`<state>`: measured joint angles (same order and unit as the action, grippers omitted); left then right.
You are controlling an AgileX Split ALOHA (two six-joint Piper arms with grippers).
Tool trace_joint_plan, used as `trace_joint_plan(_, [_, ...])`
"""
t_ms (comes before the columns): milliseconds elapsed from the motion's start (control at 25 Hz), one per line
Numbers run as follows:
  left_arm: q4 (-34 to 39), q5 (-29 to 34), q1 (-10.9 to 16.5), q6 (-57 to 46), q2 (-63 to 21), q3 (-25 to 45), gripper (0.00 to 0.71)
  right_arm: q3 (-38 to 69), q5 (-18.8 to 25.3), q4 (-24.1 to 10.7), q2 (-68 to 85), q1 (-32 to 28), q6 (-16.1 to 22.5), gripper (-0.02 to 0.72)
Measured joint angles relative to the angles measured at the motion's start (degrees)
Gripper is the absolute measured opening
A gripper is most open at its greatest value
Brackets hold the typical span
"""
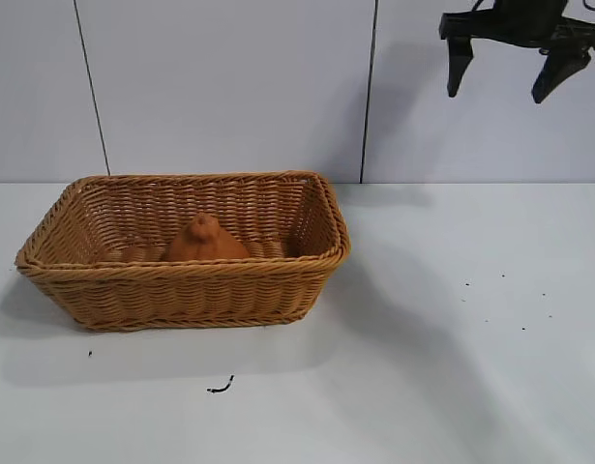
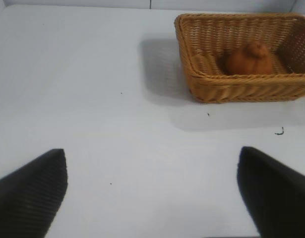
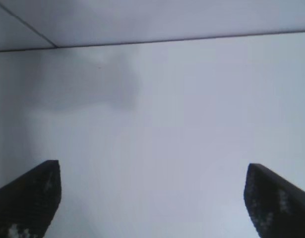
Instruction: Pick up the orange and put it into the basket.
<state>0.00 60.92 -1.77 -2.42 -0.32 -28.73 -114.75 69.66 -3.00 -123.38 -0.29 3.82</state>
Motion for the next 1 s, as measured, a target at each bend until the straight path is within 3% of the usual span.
trace_joint_plan(520, [0.0, 0.0, 0.0, 0.0, 0.0, 0.0, 0.666, 45.27, -0.06, 1.13, 37.77, 0.0, -2.01, 0.694])
trace_joint_plan(840, [0.0, 0.0, 0.0, 0.0, 0.0, 0.0, 0.666, 64.75, 0.09, 1.73, 66.17, 0.0, -2.81, 0.694])
trace_joint_plan(1000, [0.0, 0.0, 0.0, 0.0, 0.0, 0.0, 0.666, 72.8, -3.32, 2.4, 79.83, 0.0, -4.51, 0.694])
